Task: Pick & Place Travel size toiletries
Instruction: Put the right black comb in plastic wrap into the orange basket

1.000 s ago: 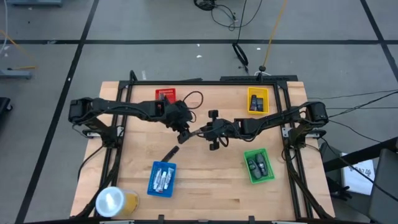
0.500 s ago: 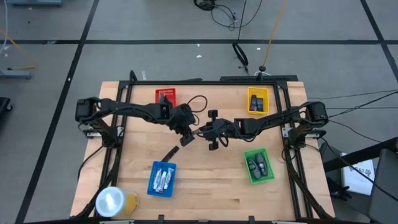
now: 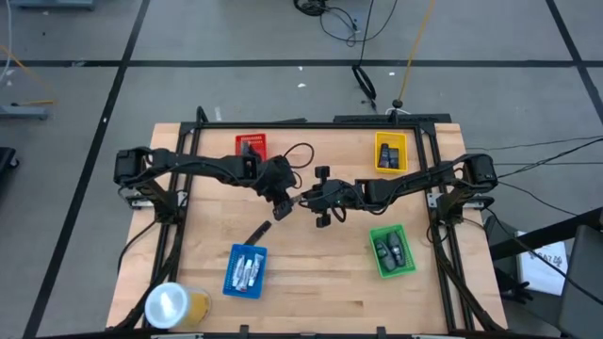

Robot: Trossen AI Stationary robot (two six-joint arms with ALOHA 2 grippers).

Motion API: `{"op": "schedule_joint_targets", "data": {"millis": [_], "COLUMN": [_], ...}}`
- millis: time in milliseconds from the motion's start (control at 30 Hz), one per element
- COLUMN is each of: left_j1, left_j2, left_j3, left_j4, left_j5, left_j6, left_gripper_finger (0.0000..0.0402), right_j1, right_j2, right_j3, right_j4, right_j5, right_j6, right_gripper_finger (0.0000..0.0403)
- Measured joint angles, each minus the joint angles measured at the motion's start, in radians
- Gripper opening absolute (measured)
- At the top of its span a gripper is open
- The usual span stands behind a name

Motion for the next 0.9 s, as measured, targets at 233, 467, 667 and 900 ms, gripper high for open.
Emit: {"op": "schedule_joint_targets", "data": {"millis": [233, 467, 667, 900], "left_j1": [0.021, 0.041, 0.056, 0.094], "left_j2": [0.000, 0.000, -0.018, -0.112], "left_j3": [0.000, 0.000, 0.000, 0.000], "left_j4": [0.001, -0.001, -0.022, -0.100], "left_j5": [-0.006, -0.023, -0.081, -0.174], "left_j6": [-0.003, 0.007, 0.033, 0.057], "left_gripper_finger": [0.0004, 0.0002, 0.0001, 0.0001], "right_j1": [-0.001, 0.007, 0.000, -0.020], "right_j2": [0.000, 0.000, -0.020, -0.151], "right_j3": [0.000, 0.000, -0.002, -0.001], "right_j4": [0.000, -0.004, -0.037, -0.088], "right_j5": [0.001, -0.003, 0.015, 0.030], "right_j6": [0.019, 0.029, 0.097, 0.177], "right_gripper_finger": [0.0001, 0.0079, 0.0195, 0.0265]}}
